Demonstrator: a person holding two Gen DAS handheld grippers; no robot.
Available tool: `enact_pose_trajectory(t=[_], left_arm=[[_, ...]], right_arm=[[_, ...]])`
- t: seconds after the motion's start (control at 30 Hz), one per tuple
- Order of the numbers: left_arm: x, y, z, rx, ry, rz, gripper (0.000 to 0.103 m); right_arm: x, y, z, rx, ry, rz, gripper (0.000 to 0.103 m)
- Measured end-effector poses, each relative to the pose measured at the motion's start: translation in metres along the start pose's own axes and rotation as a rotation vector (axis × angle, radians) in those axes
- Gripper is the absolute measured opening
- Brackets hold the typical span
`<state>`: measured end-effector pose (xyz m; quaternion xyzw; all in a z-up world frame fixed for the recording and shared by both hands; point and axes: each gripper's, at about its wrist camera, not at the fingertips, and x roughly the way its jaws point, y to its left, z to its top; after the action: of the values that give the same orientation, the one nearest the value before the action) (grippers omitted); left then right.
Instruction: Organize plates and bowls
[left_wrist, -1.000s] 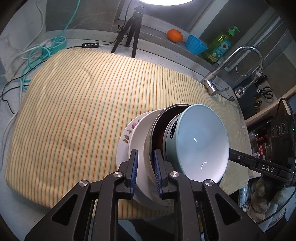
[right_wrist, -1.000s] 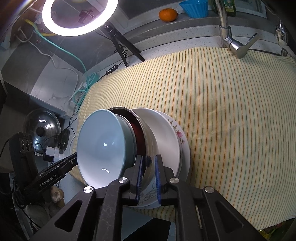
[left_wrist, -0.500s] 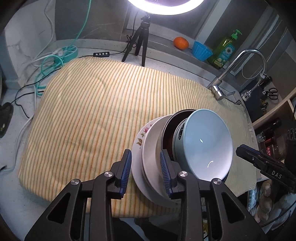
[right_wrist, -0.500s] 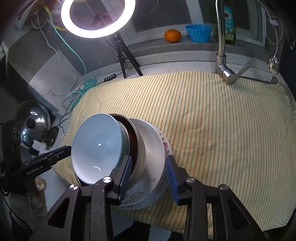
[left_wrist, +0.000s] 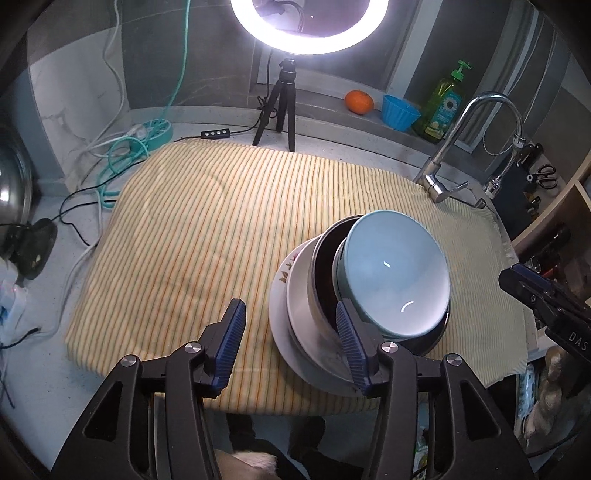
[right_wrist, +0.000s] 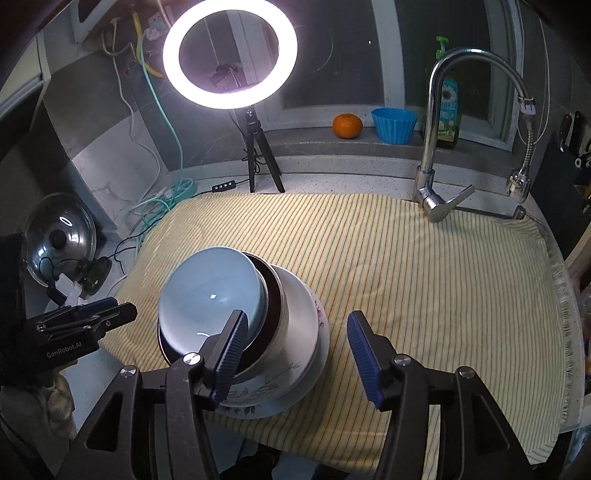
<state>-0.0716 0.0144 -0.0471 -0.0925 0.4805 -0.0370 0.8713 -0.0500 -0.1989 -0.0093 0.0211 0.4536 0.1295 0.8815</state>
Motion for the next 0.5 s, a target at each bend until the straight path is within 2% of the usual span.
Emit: enact_pose_trajectory(t=[0.2,0.23,0.27,0.33,0.5], left_arm=[[-0.02,-0.013,-0.004,0.009,-0.037,-0.009,0.05],[-0.023,-0.016,-0.004,0.015,-0.042,-0.009,0.053],[-0.027,-0.02,-0.004,0.02,-0.048,-0.012,0.058],[-0.034,-0.026,-0.004,0.028,-0.066,-0.017,0.061],[-0.044,-0.036,-0.004,0.047,-0.091,-0.023,0.061]], right_arm=[[-0.026,0.006,0.002,-0.011,-0.075,-0.008,0.066],[-0.03,0.008,0.002,-0.01,-0.085,-0.006,0.068],[-0.032,0.008,0.002,-0.01,-0.092,-0.003,0.068],[-0.036,0.011,0.002,-0.009,-0.102,0.002,0.069],[-0.039,0.013,-0.001,-0.009,-0.108,0.008,0.071]])
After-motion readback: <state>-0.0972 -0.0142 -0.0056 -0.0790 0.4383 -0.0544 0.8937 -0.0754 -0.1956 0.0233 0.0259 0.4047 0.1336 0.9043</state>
